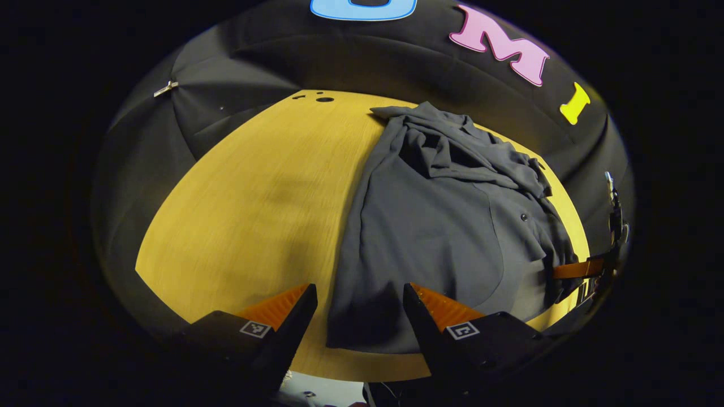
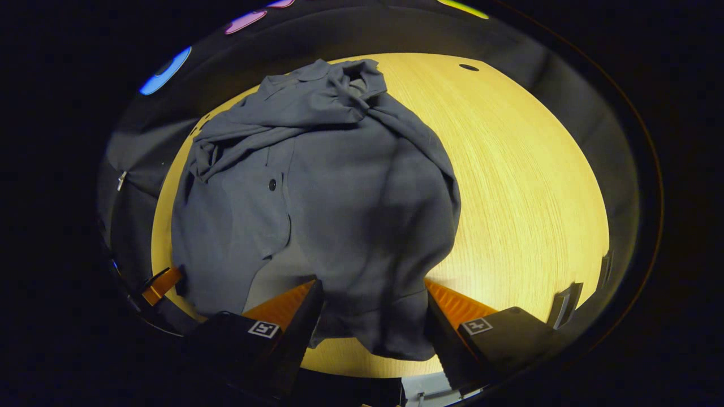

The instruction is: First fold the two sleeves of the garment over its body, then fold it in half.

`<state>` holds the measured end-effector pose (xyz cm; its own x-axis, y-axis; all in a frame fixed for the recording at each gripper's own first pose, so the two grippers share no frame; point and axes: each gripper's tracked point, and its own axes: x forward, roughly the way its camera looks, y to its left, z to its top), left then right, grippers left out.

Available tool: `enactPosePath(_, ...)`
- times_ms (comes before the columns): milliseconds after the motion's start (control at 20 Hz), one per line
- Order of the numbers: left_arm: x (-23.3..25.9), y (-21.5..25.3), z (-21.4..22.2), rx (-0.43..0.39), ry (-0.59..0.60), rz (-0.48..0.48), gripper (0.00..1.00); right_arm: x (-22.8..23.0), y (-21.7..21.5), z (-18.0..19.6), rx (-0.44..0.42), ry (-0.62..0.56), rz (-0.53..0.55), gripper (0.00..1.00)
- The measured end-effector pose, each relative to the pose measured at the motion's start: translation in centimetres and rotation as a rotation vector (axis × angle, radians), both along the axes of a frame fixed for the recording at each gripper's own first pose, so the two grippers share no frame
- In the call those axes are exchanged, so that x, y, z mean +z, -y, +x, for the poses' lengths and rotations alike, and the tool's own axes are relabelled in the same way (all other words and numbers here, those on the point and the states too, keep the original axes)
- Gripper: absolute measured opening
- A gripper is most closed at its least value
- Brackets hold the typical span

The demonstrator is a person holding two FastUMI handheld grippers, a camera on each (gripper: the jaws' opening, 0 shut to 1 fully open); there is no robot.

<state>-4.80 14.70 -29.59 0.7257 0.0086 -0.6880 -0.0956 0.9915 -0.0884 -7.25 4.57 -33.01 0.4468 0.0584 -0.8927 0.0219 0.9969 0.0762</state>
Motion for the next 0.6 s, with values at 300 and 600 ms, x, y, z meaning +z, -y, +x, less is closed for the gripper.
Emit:
enactPosePath(300,-1.5,1.1,0.3,-0.089,-0.027,0.161,0.97,-0.4,0.7,0.2,-0.040,0.009,-0.104,0.93)
enactPosePath(600,-1.4,3.8,0.8,-0.175,0.012,0.153,0.54,-0.5,-0.2,0.8,-0.031,0.033,-0.099,0.71)
